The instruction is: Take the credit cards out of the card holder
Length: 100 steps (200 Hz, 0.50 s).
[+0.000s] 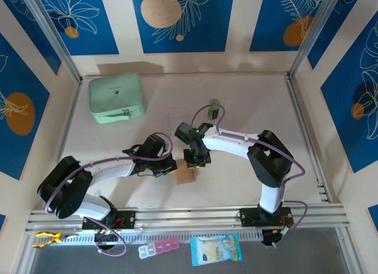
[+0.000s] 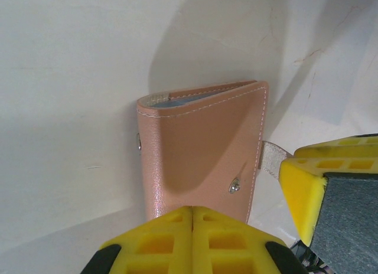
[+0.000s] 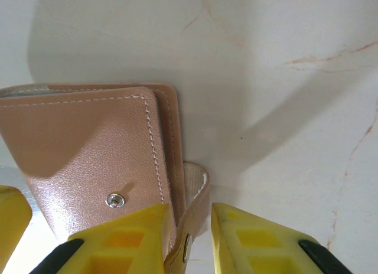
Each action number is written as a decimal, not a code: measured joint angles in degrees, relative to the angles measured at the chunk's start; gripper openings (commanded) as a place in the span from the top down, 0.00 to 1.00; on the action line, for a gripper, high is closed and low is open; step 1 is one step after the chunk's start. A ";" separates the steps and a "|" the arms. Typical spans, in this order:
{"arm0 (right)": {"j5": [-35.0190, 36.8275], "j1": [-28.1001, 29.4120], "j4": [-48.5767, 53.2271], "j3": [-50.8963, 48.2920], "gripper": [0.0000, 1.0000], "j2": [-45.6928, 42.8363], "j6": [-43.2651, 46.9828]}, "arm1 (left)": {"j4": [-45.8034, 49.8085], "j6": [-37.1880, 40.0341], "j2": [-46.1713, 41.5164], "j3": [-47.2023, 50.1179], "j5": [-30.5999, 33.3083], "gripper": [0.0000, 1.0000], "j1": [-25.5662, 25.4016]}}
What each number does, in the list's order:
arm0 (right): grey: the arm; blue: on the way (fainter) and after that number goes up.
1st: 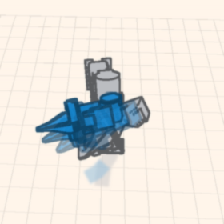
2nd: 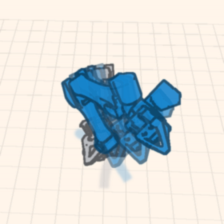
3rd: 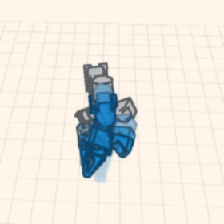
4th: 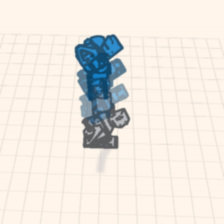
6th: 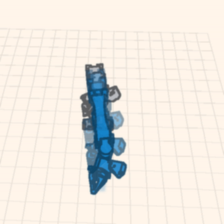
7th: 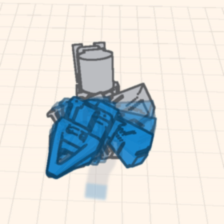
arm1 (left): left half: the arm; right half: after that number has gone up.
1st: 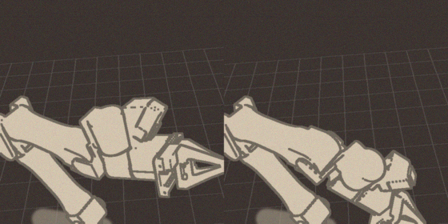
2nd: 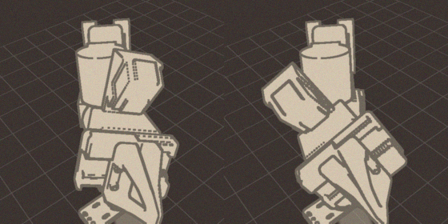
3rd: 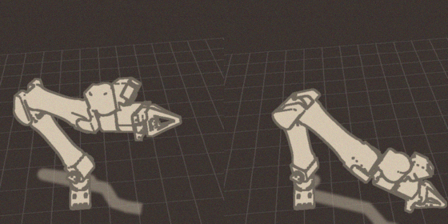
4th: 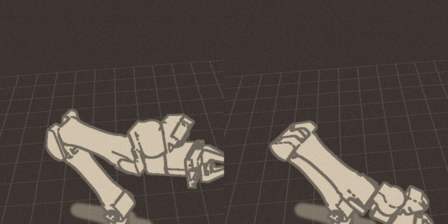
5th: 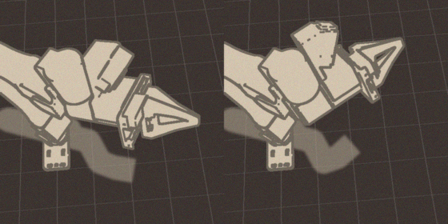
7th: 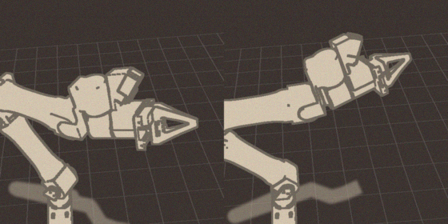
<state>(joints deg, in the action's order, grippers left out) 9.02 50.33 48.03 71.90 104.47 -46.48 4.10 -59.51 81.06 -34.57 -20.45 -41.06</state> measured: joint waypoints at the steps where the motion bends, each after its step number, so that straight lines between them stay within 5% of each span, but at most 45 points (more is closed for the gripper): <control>1: 0.00 0.00 -0.02 0.00 0.75 0.00 0.00 | 0.00 0.00 0.00 0.00 -0.02 1.00 0.00; 100: 0.39 -0.46 0.15 -0.59 0.76 0.98 -0.02 | 0.24 0.00 0.00 -1.31 -0.02 1.00 0.00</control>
<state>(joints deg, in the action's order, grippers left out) 9.41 49.87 48.18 71.31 105.45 -46.50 4.34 -59.51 81.06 -35.88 -20.47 -41.06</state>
